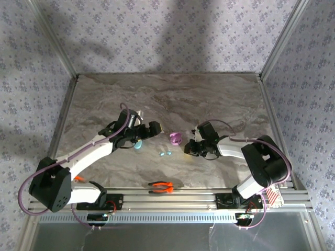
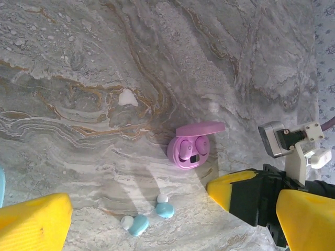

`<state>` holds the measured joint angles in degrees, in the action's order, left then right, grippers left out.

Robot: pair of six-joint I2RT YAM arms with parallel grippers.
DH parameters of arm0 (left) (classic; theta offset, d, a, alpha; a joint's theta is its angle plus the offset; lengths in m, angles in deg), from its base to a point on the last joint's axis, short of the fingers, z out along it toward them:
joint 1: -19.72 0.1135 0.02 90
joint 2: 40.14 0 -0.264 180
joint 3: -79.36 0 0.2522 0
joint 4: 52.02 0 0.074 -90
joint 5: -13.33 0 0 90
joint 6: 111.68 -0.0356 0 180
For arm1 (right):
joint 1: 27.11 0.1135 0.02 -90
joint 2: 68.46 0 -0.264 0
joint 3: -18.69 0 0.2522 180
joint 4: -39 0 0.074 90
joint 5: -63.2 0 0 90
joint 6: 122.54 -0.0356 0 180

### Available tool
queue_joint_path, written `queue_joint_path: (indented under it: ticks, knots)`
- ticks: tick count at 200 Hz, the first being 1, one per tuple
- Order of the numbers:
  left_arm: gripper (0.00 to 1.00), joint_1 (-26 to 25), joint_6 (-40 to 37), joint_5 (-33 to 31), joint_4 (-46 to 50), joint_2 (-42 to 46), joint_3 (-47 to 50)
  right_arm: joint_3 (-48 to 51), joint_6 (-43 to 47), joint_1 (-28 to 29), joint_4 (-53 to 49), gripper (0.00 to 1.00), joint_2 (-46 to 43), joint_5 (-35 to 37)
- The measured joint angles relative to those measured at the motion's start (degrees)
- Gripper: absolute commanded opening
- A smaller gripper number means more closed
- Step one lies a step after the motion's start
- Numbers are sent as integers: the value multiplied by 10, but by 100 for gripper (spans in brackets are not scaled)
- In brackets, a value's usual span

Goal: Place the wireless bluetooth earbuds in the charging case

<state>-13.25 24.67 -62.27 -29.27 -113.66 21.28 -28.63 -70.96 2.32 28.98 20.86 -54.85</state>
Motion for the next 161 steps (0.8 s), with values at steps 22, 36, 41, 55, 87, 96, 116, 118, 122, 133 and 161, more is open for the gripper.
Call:
queue_joint_path:
  ticks: [22, 36, 41, 55, 87, 96, 116, 118, 122, 133, 161]
  knots:
    - [100, 1, 0, 0, -4, 0, 12, -3, -7, -5, 7, 0, 9, -10]
    - [100, 1, 0, 0, -6, 0, 19, -8, -11, -10, 8, 0, 17, -19]
    - [100, 1, 0, 0, -7, 0, 22, -10, -11, -11, 9, 0, 20, -23]
    - [100, 1, 0, 0, -10, 0, 25, -17, -13, -16, 9, 0, 30, -33]
    - [100, 1, 0, 2, -18, 0, 28, -34, -19, -23, 13, 0, 52, -54]
    - [100, 1, 0, 2, -19, 0, 30, -39, -21, -24, 18, 0, 59, -56]
    - [100, 1, 0, 3, -20, 0, 33, -55, -24, -25, 40, 0, 77, -48]
    - [100, 1, 0, 3, -20, 0, 34, -57, -25, -25, 43, 0, 79, -47]
    - [100, 2, 0, 4, -20, 0, 34, -60, -26, -26, 46, 0, 82, -44]
    - [100, 2, 0, 5, -20, 0, 35, -65, -26, -29, 54, 0, 87, -37]
    - [100, 2, 0, 7, -20, 0, 36, -73, -26, -38, 61, 0, 93, -25]
